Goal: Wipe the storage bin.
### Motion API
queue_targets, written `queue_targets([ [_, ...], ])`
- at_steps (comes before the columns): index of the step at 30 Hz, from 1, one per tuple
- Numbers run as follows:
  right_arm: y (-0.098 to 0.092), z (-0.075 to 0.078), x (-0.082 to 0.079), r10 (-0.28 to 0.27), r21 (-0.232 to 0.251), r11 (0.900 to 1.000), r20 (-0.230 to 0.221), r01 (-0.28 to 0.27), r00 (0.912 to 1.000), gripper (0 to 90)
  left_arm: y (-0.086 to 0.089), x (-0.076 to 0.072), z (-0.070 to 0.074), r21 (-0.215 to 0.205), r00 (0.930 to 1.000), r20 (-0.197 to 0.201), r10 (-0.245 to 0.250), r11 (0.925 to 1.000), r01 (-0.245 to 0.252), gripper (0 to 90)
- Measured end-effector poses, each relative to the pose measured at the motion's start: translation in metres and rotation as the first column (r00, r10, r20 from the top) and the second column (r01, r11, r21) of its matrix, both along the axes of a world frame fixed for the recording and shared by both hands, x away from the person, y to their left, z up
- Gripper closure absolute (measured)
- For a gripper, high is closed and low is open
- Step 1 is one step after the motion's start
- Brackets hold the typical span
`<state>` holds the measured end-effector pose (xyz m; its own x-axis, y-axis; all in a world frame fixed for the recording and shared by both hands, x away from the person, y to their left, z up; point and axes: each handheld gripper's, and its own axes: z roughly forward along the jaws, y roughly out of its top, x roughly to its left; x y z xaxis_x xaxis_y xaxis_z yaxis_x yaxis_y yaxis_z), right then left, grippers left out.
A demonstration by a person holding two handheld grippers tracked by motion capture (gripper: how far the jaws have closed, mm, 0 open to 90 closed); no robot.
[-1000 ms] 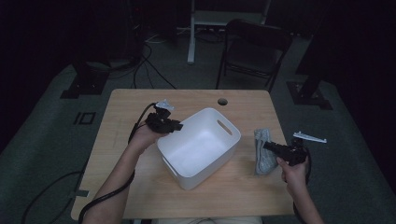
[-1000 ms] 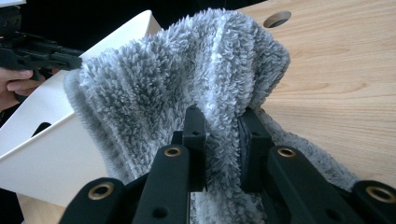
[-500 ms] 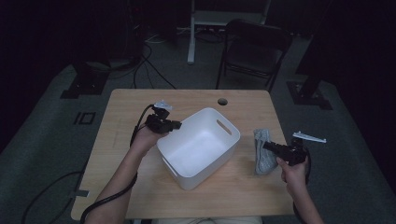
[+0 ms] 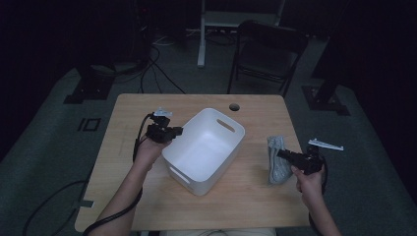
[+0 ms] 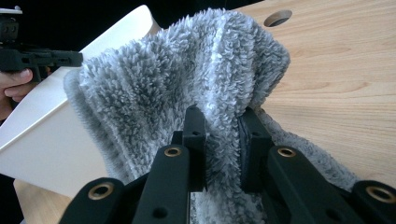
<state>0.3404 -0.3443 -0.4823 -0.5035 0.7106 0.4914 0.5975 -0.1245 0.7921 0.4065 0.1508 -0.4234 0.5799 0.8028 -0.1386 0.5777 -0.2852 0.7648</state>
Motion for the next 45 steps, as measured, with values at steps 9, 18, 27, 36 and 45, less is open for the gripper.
queue_targets([
  [9,0.001,0.0,0.0,0.002,0.0,1.0,0.002,-0.002,1.0,76.9,0.005,-0.004,-0.001,0.013,0.9984,0.029,0.05,0.9987,-0.05,86.9],
  [18,0.005,-0.002,0.0,0.012,-0.007,1.0,-0.008,-0.012,0.9999,76.8,0.018,-0.018,0.005,-0.012,0.9985,0.053,0.013,0.9998,-0.013,59.0],
  [27,0.009,0.0,-0.001,0.021,-0.016,1.0,-0.004,-0.021,0.9998,76.8,0.036,-0.039,0.004,-0.023,0.9989,0.047,-0.008,0.9997,0.01,59.1],
  [36,0.012,0.002,-0.002,0.033,-0.014,0.999,0.004,-0.033,0.9995,76.6,0.03,-0.061,-0.002,-0.033,0.999,0.029,-0.032,0.9989,0.033,57.3],
  [45,0.018,0.004,0.0,0.046,-0.016,0.999,0.002,-0.046,0.999,76.6,0.017,-0.078,-0.007,-0.032,0.9964,0.023,-0.081,0.9961,0.082,57.2],
])
